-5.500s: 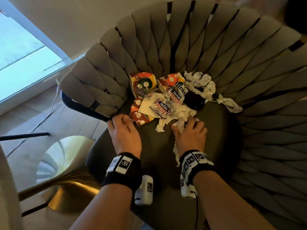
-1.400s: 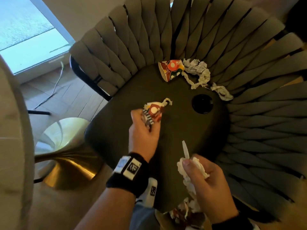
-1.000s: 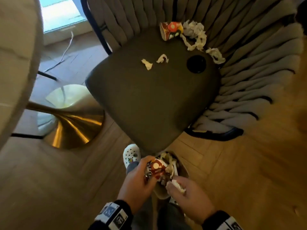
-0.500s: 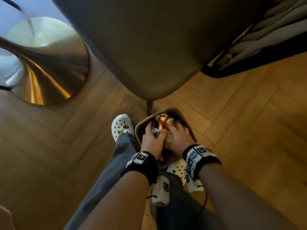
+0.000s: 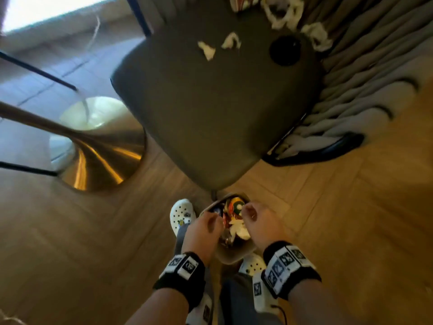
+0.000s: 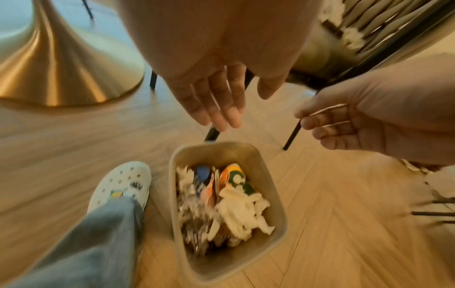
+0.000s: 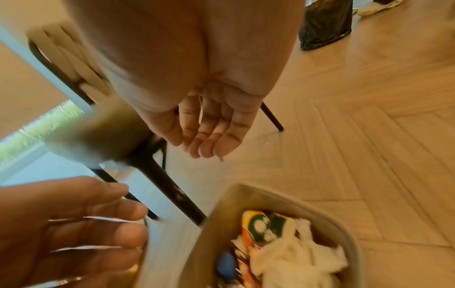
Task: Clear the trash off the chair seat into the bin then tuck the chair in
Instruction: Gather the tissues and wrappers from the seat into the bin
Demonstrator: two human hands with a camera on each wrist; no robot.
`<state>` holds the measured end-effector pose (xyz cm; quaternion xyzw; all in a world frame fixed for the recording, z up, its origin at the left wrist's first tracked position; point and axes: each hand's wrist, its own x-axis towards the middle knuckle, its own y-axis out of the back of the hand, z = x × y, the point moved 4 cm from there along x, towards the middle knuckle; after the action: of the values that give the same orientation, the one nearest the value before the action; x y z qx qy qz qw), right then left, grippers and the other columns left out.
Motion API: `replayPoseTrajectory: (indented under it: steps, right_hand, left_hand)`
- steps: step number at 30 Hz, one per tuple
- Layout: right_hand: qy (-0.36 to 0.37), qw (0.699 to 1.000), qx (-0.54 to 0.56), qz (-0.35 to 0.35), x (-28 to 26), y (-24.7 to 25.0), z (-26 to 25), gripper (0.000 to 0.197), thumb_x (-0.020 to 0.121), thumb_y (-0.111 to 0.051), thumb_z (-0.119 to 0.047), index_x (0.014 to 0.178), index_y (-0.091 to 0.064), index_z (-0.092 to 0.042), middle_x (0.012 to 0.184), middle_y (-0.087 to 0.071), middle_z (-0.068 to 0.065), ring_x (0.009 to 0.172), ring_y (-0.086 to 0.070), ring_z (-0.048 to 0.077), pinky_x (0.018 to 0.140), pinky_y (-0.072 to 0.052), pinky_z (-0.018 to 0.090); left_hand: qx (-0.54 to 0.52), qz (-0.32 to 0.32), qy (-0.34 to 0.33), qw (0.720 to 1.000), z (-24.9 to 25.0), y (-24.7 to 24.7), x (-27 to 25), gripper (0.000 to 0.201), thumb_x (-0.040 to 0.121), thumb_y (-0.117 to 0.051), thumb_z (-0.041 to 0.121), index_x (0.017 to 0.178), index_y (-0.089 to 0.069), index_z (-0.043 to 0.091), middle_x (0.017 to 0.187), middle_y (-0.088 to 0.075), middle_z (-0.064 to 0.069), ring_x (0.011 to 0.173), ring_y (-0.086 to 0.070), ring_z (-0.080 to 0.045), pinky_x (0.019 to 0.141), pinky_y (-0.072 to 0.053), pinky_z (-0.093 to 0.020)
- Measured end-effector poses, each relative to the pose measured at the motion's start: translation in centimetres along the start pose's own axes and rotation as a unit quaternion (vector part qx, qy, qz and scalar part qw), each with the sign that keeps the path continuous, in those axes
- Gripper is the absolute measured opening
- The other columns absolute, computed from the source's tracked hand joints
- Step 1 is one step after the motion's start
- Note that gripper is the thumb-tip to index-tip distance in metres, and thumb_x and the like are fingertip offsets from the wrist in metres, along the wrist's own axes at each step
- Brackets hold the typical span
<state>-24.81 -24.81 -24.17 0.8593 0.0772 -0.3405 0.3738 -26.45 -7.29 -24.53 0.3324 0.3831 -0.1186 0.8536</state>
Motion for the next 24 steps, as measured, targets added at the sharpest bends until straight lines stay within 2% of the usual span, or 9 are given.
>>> replayPoseTrajectory:
  steps: [4,8,11,13,14,16,18,21,24]
  right_hand:
    - [0.051,0.994,0.093,0.024,-2.9,6.7,-7.3,0.012,0.095,-0.052,-0.040,0.086,-0.059,-0.036,0.079,-0.064,-0.013,0.075,-0.060,-0.002,0.062,-0.044,0.013]
    - [0.078,0.975,0.184,0.094,-1.2,13.6,-15.2,0.014,0.095,-0.057,-0.032,0.081,-0.061,-0.032,0.076,-0.064,-0.009,0.075,-0.060,-0.003,0.060,-0.046,0.011]
    - [0.048,0.962,0.211,0.165,3.9,17.8,-19.1,0.012,0.094,-0.058,-0.032,0.085,-0.064,-0.027,0.079,-0.065,-0.009,0.074,-0.060,0.003,0.065,-0.043,0.018]
    - [0.010,0.954,0.220,0.202,8.9,20.6,-20.6,0.011,0.092,-0.059,-0.032,0.092,-0.066,-0.024,0.084,-0.065,-0.009,0.082,-0.061,0.012,0.071,-0.041,0.024]
    - [-0.014,0.953,0.209,0.220,11.8,21.9,-20.9,0.013,0.092,-0.060,-0.031,0.099,-0.066,-0.022,0.091,-0.064,-0.005,0.089,-0.061,0.017,0.074,-0.040,0.025]
    - [-0.077,0.955,0.158,0.241,17.6,23.9,-20.9,0.032,0.090,-0.062,-0.030,0.120,-0.058,-0.021,0.121,-0.055,0.009,0.110,-0.055,0.031,0.084,-0.042,0.033]
    - [-0.148,0.955,0.105,0.235,22.5,25.2,-20.2,0.057,0.088,-0.066,-0.032,0.139,-0.043,-0.024,0.148,-0.032,0.016,0.131,-0.037,0.043,0.102,-0.038,0.048]
    - [-0.183,0.962,0.045,0.195,26.6,25.7,-19.0,0.083,0.083,-0.073,-0.038,0.149,-0.023,-0.031,0.158,-0.014,0.014,0.140,-0.019,0.044,0.110,-0.030,0.054]
    - [-0.178,0.966,0.007,0.185,27.6,24.8,-18.2,0.086,0.077,-0.078,-0.038,0.146,-0.028,-0.026,0.154,-0.015,0.017,0.139,-0.021,0.044,0.109,-0.032,0.052]
  left_hand:
    - [0.009,0.013,-0.081,0.997,7.2,6.6,-2.9,0.017,0.099,-0.055,0.036,0.091,-0.065,0.026,0.082,-0.068,0.005,0.077,-0.064,-0.005,0.079,-0.057,-0.036]
    - [-0.035,0.032,-0.125,0.991,14.9,13.2,-1.6,0.016,0.100,-0.054,0.033,0.087,-0.063,0.028,0.083,-0.068,0.003,0.073,-0.066,-0.008,0.073,-0.060,-0.033]
    - [-0.041,0.074,-0.158,0.984,18.8,16.5,2.6,0.014,0.100,-0.055,0.035,0.089,-0.064,0.030,0.086,-0.066,0.007,0.077,-0.065,-0.005,0.077,-0.059,-0.034]
    - [-0.011,0.099,-0.187,0.977,21.3,18.2,6.7,0.009,0.099,-0.056,0.034,0.101,-0.064,0.032,0.096,-0.061,0.014,0.085,-0.061,-0.001,0.083,-0.056,-0.028]
    - [0.015,0.106,-0.196,0.975,22.4,19.0,9.0,0.015,0.098,-0.056,0.033,0.112,-0.062,0.033,0.105,-0.056,0.016,0.093,-0.059,-0.002,0.086,-0.053,-0.025]
    - [0.073,0.102,-0.194,0.973,24.5,20.3,13.8,0.036,0.097,-0.057,0.036,0.133,-0.050,0.036,0.127,-0.047,0.009,0.114,-0.055,-0.011,0.092,-0.048,-0.025]
    - [0.131,0.090,-0.177,0.971,26.8,21.2,18.3,0.059,0.095,-0.061,0.040,0.147,-0.032,0.042,0.149,-0.031,-0.001,0.133,-0.042,-0.024,0.100,-0.047,-0.036]
    - [0.217,0.087,-0.151,0.961,29.6,21.0,23.3,0.082,0.089,-0.063,0.053,0.152,-0.012,0.043,0.156,-0.015,-0.006,0.137,-0.031,-0.033,0.099,-0.049,-0.048]
    - [0.287,0.069,-0.151,0.943,30.8,20.2,26.1,0.069,0.095,-0.059,0.046,0.151,-0.023,0.027,0.153,-0.019,-0.012,0.135,-0.034,-0.035,0.098,-0.049,-0.046]
